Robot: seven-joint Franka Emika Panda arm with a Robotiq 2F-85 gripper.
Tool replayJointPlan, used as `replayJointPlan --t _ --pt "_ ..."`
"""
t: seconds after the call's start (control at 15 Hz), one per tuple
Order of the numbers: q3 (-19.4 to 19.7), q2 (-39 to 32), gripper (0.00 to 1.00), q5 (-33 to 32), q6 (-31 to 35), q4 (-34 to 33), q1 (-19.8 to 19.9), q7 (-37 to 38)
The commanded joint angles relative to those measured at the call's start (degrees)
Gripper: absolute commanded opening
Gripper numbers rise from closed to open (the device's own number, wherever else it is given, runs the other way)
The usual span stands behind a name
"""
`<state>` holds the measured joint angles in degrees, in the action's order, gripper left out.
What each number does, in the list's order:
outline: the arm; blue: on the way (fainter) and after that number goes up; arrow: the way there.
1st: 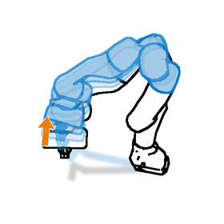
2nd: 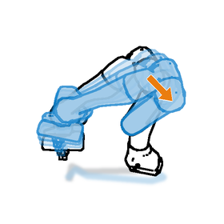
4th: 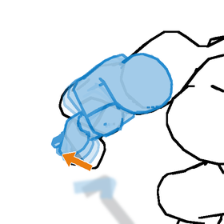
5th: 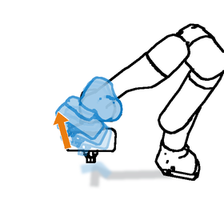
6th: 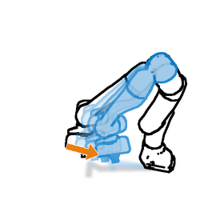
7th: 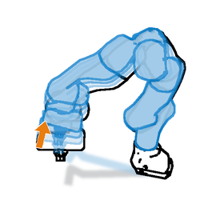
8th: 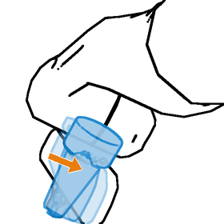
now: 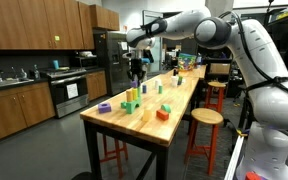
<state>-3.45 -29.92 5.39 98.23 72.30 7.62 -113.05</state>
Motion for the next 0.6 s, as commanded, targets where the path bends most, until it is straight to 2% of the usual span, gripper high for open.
replayJointPlan --t 0.0,0.53 --pt "0.26 0.12 0.16 -0.74 -0.82 -0.77 -0.06 -0.58" --pt "0.34 -0.4 0.16 -0.69 -0.9 -1.59 -0.03 -0.33"
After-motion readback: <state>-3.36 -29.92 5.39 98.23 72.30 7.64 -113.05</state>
